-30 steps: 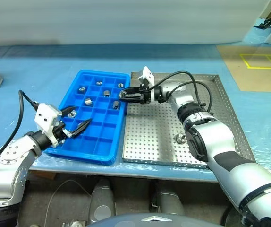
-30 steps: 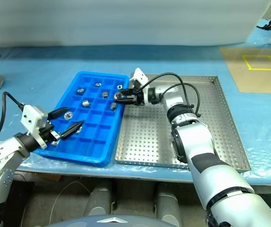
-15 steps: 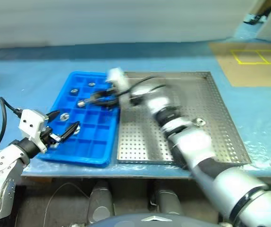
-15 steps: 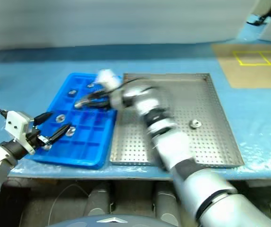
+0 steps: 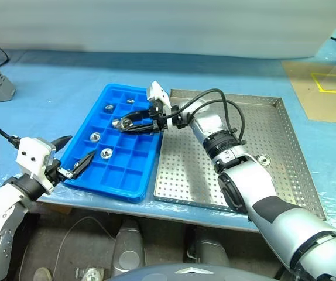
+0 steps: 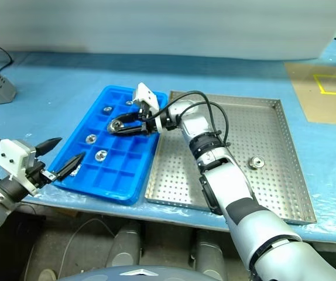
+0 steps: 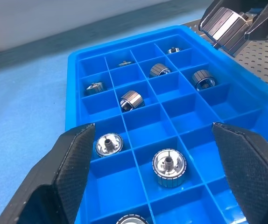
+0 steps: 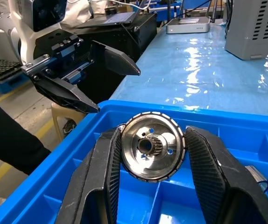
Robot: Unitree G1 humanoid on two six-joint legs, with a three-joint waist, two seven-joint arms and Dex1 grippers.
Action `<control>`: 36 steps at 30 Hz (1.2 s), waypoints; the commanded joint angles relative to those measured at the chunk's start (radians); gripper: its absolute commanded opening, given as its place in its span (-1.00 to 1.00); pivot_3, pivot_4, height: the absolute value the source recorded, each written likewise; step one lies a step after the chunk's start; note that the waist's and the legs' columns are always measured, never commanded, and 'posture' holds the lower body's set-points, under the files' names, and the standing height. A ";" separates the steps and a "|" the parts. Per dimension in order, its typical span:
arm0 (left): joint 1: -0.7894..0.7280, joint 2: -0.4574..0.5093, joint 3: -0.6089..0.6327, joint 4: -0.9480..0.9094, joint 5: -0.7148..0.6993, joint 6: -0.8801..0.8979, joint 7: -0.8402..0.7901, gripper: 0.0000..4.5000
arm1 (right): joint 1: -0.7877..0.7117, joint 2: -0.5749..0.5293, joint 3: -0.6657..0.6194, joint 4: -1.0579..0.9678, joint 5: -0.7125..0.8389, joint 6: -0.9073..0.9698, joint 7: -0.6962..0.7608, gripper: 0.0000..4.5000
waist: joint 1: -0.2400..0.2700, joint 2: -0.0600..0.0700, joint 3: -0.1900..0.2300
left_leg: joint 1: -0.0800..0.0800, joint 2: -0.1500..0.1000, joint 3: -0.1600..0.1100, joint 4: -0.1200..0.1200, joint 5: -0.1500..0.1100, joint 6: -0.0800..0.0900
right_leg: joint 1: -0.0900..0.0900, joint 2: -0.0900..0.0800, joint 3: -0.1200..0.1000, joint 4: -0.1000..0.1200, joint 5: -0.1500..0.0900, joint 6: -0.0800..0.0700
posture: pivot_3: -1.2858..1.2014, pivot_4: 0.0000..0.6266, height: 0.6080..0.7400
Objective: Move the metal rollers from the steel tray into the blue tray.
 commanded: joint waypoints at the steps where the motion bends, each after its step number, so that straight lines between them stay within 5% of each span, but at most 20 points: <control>1: -0.016 0.015 0.007 -0.040 -0.013 0.013 0.017 0.88 | -0.029 0.020 0.007 -0.015 -0.011 -0.024 -0.056 -0.23 | -0.001 0.000 0.000 | 0.000 0.000 0.000 0.001 0.000 0.000 | 0.000 0.000 0.000 0.000 0.000 0.000 | 0.31 -0.52 1.00; 35: -0.017 0.016 -0.007 -0.063 -0.025 0.044 0.031 0.88 | 0.066 0.073 0.037 0.076 -0.085 -0.068 -0.231 -0.23 | -0.004 0.000 0.000 | 0.001 0.000 0.000 0.001 0.000 0.000 | 0.001 0.000 0.000 0.001 0.000 0.000 | 0.31 -0.52 1.00; 36: -0.022 0.015 -0.014 -0.062 -0.025 0.043 0.031 0.88 | 0.069 0.073 0.039 0.078 -0.088 -0.077 -0.236 -0.08 | -0.003 0.000 0.000 | 0.001 0.000 0.000 0.001 0.000 0.000 | 0.001 0.000 0.000 0.001 0.000 0.000 | 0.31 -0.52 1.00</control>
